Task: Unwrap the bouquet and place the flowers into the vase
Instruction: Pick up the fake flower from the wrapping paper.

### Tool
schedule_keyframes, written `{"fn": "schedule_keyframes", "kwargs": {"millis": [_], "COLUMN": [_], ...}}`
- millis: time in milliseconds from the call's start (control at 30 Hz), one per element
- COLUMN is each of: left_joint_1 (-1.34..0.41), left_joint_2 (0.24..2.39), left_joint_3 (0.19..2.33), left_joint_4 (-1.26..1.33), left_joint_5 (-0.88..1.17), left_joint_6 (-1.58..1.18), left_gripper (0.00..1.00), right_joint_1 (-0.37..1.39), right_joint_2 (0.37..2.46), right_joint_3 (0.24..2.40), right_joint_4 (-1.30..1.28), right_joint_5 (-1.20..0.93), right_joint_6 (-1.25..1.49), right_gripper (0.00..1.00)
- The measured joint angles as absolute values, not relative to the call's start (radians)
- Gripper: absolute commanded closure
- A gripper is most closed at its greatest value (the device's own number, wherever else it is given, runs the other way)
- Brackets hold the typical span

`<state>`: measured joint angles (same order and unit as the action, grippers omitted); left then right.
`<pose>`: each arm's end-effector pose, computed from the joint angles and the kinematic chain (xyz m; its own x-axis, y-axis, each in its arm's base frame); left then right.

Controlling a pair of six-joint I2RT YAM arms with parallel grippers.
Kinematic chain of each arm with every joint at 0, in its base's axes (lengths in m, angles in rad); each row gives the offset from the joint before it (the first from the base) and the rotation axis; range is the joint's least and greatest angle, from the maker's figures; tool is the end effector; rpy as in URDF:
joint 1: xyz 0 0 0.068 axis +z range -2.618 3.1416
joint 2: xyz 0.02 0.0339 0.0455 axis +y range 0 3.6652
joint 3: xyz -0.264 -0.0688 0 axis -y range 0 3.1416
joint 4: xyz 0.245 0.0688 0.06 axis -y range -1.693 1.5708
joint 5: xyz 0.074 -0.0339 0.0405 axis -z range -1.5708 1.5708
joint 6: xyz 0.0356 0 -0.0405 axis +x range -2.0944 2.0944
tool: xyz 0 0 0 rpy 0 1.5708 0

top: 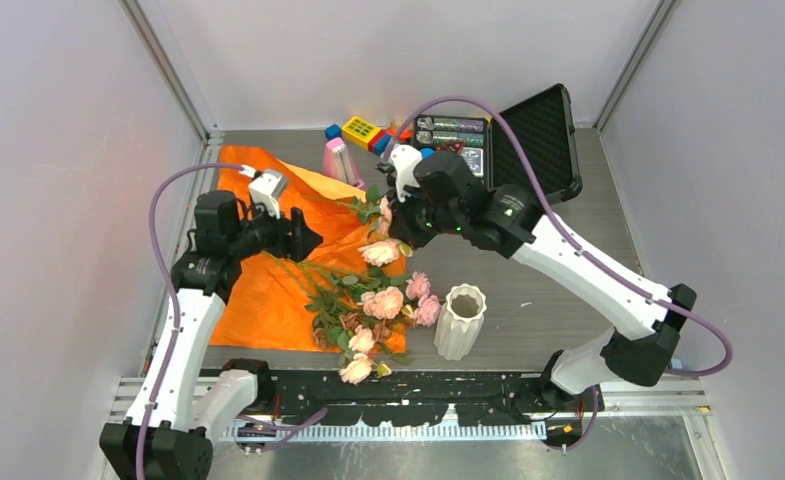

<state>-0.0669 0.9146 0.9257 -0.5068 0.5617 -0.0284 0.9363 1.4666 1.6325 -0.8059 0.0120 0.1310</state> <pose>0.1931 -0.0319 0.3359 -0.4893 0.0087 -0.8721 0.5104 0.8137 -0.2782 0.1854 0.2512 0.4103 -0.4554 -0.3984 -0.7962 -0.7465 0.6582 0.0977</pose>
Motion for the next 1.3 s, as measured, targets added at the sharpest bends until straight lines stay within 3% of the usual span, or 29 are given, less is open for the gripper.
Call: {"fn": "schedule_keyframes", "kwargs": {"millis": [500,1033,1300], "left_joint_1": [-0.227,-0.324,-0.361], "left_joint_2": [0.844,0.856,0.852], "left_joint_3": [0.856,0.849,0.845], "left_joint_4": [-0.433,-0.411,-0.408], "left_joint_5": [0.585,0.576,0.625], "left_joint_6": [0.063,0.095,0.109], "left_gripper": [0.26,0.25,0.29], "right_joint_1": [0.914,0.914,0.914], "right_joint_2": [1.308,1.293,1.288], "right_joint_3": [1.742,1.791,1.800], "right_joint_4": [-0.986,-1.034,-1.037], "right_joint_5": [-0.221,-0.445,-0.474], "right_joint_6": [0.030,-0.007,-0.018], "right_gripper": [1.00,1.00,1.00]}}
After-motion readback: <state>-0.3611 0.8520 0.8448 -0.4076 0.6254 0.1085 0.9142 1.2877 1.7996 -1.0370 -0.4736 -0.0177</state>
